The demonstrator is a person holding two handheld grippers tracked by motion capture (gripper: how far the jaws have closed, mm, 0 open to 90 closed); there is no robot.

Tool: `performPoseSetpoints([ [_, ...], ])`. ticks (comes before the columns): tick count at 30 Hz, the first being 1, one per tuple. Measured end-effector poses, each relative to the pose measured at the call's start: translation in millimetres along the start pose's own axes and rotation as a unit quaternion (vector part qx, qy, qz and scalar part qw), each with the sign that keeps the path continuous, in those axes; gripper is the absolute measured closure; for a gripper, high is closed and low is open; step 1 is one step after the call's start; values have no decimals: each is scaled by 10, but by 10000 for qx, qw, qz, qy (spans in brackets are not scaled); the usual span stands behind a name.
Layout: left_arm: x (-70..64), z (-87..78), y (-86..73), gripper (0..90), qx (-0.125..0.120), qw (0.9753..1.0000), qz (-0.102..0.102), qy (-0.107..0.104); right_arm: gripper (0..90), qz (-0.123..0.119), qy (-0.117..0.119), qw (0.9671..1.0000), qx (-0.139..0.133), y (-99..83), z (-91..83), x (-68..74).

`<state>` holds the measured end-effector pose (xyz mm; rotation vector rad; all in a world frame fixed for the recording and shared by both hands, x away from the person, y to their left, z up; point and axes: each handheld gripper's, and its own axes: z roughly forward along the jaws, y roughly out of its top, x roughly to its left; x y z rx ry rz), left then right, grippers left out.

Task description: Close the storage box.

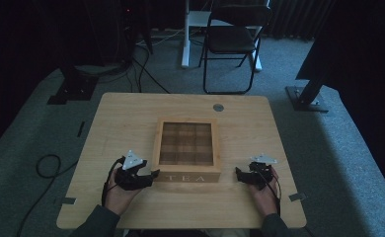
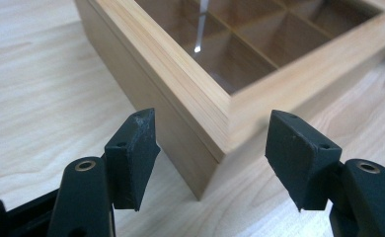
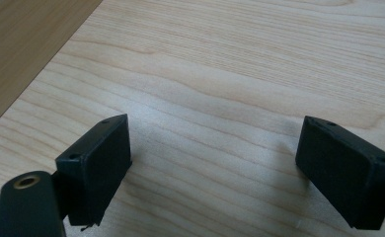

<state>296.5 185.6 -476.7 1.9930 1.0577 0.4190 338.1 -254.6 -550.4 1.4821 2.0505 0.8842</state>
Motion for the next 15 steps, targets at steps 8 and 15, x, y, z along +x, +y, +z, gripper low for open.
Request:
performPoseSetpoints([
  [8,99,-92,65,370,-269,9995,-123,145,133,1,1,10000,1,0,0,0],
  [15,233,-121,182,373,-535,9971,-191,505,133,1,3,10000,0,0,0,-1],
])
